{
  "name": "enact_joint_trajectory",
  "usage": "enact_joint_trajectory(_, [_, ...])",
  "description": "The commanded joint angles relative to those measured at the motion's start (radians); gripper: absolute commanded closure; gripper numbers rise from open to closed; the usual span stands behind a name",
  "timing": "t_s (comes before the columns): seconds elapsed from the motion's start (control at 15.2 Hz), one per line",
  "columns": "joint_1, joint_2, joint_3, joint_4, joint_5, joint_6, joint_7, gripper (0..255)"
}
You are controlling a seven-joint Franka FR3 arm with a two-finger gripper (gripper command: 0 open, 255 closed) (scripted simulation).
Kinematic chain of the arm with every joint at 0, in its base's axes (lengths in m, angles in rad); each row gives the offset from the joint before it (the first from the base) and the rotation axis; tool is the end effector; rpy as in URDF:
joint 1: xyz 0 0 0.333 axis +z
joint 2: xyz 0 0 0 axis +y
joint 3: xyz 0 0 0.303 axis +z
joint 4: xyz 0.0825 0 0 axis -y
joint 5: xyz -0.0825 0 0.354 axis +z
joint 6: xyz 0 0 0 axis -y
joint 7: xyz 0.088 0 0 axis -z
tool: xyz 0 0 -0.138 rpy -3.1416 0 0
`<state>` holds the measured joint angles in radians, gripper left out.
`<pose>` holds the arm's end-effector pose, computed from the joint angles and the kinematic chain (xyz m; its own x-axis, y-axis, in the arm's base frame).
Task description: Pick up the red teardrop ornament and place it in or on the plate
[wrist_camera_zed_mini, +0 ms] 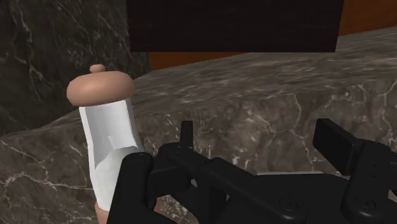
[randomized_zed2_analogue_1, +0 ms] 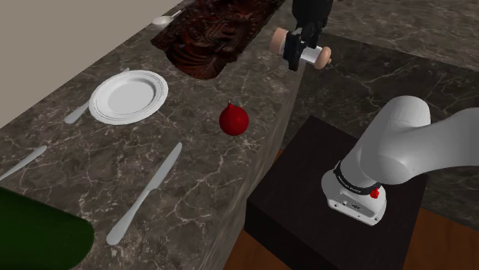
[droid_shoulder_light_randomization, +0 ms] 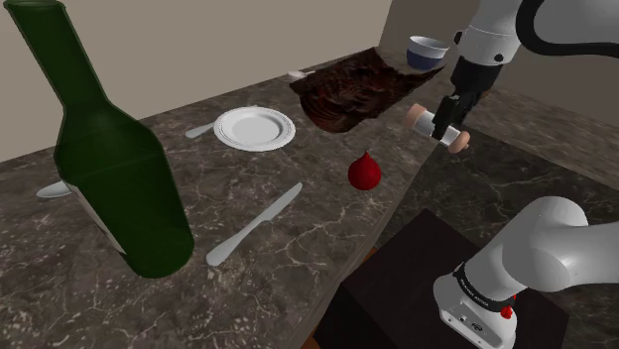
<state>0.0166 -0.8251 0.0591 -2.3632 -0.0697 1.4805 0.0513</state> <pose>0.2642 0.0143 0.5507 0.9986 -0.0031 -0.0520 0.0029 -0.9933 0.1157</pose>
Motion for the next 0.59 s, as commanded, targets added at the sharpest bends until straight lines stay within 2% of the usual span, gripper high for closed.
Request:
enact_joint_trajectory(0.0, [0.000,0.000,0.000,0.000,0.000,0.000,0.000,0])
enact_joint_trajectory(0.53, [0.071,-0.034,0.197,-0.067,0.099,0.194,0.175,0])
